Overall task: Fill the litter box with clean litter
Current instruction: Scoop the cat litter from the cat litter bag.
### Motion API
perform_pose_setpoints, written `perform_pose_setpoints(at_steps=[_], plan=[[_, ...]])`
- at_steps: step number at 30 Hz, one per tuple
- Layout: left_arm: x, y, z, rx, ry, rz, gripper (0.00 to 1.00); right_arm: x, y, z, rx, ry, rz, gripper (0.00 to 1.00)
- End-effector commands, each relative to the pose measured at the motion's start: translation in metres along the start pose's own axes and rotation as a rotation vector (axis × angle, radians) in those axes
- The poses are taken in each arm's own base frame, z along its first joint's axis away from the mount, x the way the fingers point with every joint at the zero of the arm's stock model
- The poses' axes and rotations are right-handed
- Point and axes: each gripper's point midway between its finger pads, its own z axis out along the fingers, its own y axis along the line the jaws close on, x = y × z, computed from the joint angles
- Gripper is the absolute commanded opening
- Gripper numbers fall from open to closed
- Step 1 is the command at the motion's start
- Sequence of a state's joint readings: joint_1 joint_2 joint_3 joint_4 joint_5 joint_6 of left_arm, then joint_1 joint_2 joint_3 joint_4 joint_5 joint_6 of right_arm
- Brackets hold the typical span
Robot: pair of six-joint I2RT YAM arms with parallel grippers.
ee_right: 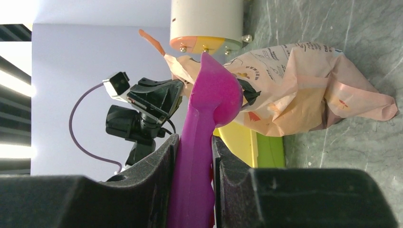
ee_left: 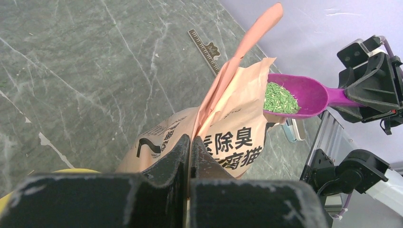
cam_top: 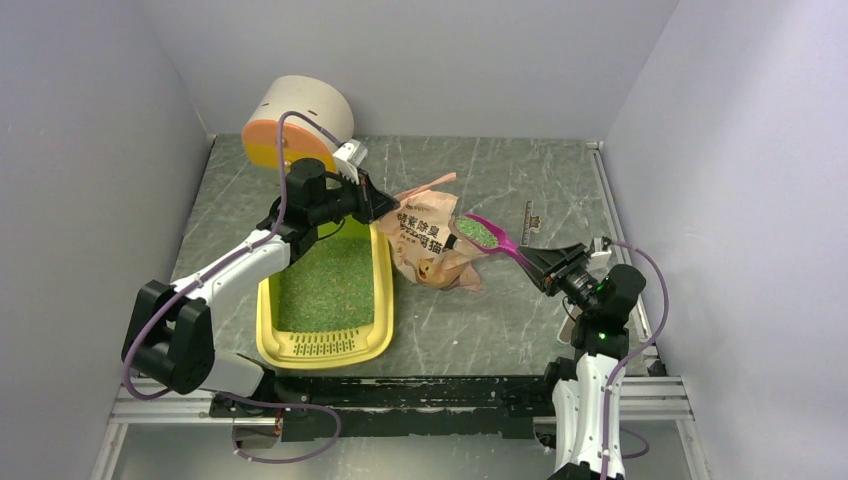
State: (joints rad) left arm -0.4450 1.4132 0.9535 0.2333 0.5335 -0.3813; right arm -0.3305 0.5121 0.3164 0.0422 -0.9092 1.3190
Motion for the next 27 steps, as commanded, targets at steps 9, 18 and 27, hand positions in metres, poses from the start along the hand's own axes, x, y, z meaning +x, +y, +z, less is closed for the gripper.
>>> perform_pose_setpoints(at_steps=[9,18,27], plan=[[0.015,0.022,0.005,-0.06,0.031,-0.041,0.05,0.007,0.035,-0.004,-0.111,0.051,-0.041,0.0],[0.011,0.018,0.006,-0.038,0.032,-0.035,0.05,0.016,0.042,-0.006,-0.184,0.098,-0.013,0.0],[0.005,-0.002,0.004,0.056,0.041,-0.006,0.05,0.027,0.05,-0.007,-0.194,0.179,-0.052,0.0]])
